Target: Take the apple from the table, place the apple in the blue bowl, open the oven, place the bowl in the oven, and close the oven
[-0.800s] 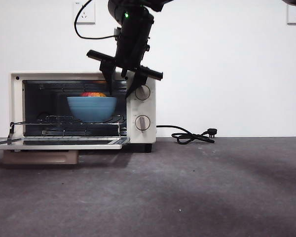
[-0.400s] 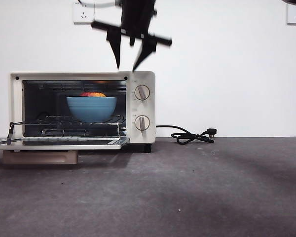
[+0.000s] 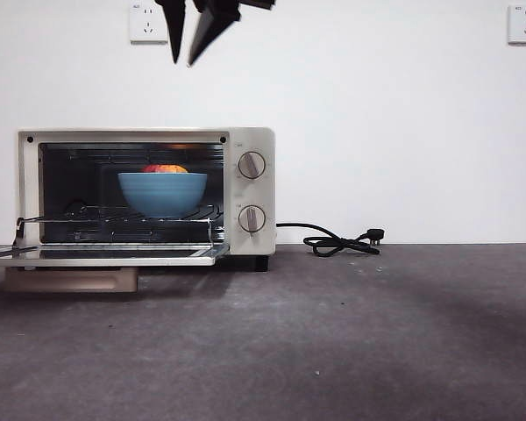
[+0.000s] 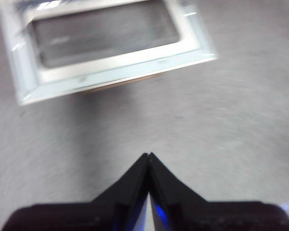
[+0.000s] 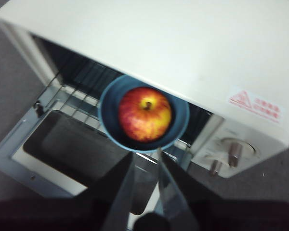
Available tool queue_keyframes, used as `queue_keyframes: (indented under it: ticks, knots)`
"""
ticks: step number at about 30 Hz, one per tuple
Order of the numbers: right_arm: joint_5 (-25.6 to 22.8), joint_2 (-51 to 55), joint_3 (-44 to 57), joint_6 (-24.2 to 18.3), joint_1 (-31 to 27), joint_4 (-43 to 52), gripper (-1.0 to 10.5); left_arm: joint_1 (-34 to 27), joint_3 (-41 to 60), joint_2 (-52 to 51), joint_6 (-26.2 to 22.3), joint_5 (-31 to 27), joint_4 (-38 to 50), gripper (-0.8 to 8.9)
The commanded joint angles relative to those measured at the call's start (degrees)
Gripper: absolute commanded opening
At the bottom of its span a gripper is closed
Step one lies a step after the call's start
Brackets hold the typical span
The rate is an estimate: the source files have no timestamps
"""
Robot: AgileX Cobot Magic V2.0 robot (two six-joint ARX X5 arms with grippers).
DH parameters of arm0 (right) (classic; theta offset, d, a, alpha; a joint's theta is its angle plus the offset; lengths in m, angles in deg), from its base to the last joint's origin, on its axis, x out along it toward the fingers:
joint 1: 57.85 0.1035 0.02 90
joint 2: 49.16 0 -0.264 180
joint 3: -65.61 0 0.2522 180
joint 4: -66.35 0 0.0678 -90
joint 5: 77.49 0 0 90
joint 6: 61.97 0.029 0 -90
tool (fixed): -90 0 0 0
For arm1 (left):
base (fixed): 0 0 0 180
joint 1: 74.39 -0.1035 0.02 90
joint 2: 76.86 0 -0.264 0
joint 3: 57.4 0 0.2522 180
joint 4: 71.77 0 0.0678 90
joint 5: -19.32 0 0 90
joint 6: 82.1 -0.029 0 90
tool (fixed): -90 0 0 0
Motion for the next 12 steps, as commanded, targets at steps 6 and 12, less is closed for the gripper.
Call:
queue_keyframes:
  ticks: [6,12]
  knots:
    - [-1.0,7.7,-4.3,-7.5,4.8,-1.6,0.5,-10.6,4.9,7.6,0.3,12.9,8.1,-0.08]
    - [-4.2,13.2,-4.2,-9.4,8.6,-1.6,0.5,-15.7,7.3,15.2,0.6,14.1,11.7,-0.08]
